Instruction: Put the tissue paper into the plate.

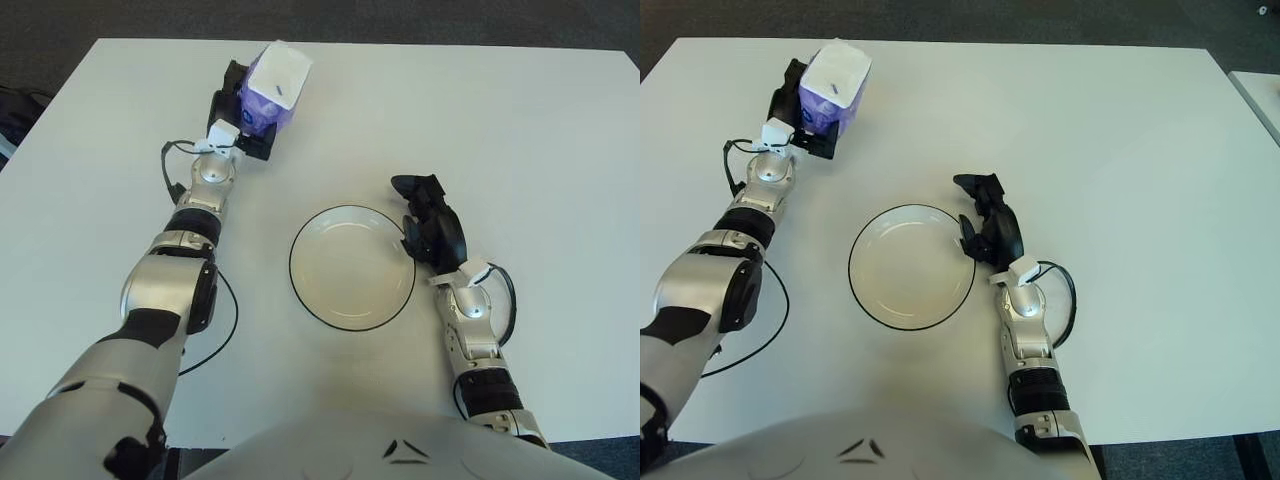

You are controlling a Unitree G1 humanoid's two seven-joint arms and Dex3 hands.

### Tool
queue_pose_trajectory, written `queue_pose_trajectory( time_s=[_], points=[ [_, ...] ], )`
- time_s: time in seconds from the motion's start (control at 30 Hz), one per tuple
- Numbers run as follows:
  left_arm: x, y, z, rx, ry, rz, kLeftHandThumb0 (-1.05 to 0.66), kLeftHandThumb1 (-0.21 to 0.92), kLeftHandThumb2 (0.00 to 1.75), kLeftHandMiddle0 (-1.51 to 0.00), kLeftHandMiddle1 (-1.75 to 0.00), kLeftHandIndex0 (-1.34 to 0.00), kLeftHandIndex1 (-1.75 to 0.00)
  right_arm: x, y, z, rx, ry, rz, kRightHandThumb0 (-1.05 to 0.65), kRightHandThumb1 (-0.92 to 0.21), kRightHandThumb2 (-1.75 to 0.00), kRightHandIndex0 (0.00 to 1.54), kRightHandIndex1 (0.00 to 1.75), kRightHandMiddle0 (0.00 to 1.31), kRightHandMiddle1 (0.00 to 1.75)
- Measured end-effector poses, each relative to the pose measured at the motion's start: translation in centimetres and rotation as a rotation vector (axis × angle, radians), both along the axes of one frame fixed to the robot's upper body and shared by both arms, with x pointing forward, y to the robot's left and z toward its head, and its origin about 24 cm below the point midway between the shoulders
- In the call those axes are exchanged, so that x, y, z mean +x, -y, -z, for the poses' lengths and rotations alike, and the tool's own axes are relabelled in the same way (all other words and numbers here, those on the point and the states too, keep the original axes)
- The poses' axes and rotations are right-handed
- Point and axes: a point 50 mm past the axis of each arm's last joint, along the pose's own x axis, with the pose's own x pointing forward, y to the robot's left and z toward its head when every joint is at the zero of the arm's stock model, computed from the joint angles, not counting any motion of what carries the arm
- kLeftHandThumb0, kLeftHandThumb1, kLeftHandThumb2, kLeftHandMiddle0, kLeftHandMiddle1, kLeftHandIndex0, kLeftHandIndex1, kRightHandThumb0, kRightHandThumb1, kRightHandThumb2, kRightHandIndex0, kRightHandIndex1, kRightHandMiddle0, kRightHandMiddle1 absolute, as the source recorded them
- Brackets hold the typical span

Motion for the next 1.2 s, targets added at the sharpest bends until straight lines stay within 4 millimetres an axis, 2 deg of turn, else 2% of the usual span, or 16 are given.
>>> queue_pose_trajectory(
  time_s=[0.33, 0.6, 1.03, 1.2],
  points=[
    [-0.9, 1.8, -3.5, 0.103, 0.208, 0.096, 0.00, 0.05, 1.62, -0.81, -1.72, -0.58, -1.75, 0.0, -0.1, 0.0, 0.004, -0.001, 0.001, -0.69, -0.89, -0.54, 0.37, 0.54, 0.15, 1.14],
    [-2.2, 3.0, -5.2, 0.153, 0.348, 0.156, 0.00, 0.06, 1.62, -0.80, -1.74, -0.58, -1.75, 0.0, -0.1, 0.0, 0.003, -0.001, 0.000, -0.70, -0.90, -0.52, 0.36, 0.54, 0.17, 1.14],
    [-4.3, 4.2, -5.5, 0.209, 0.457, 0.232, -0.01, 0.00, 1.68, -0.83, -1.75, -0.63, -1.75, 0.0, -0.1, 0.0, 0.003, 0.000, 0.001, -0.67, -0.90, -0.52, 0.37, 0.54, 0.20, 1.15],
    [-5.2, 5.0, -5.3, 0.236, 0.474, 0.313, -0.01, 0.02, 1.66, -0.82, -1.74, -0.61, -1.75, 0.0, -0.1, 0.0, 0.003, 0.000, 0.002, -0.65, -0.89, -0.53, 0.37, 0.54, 0.19, 1.14]
  ],
)
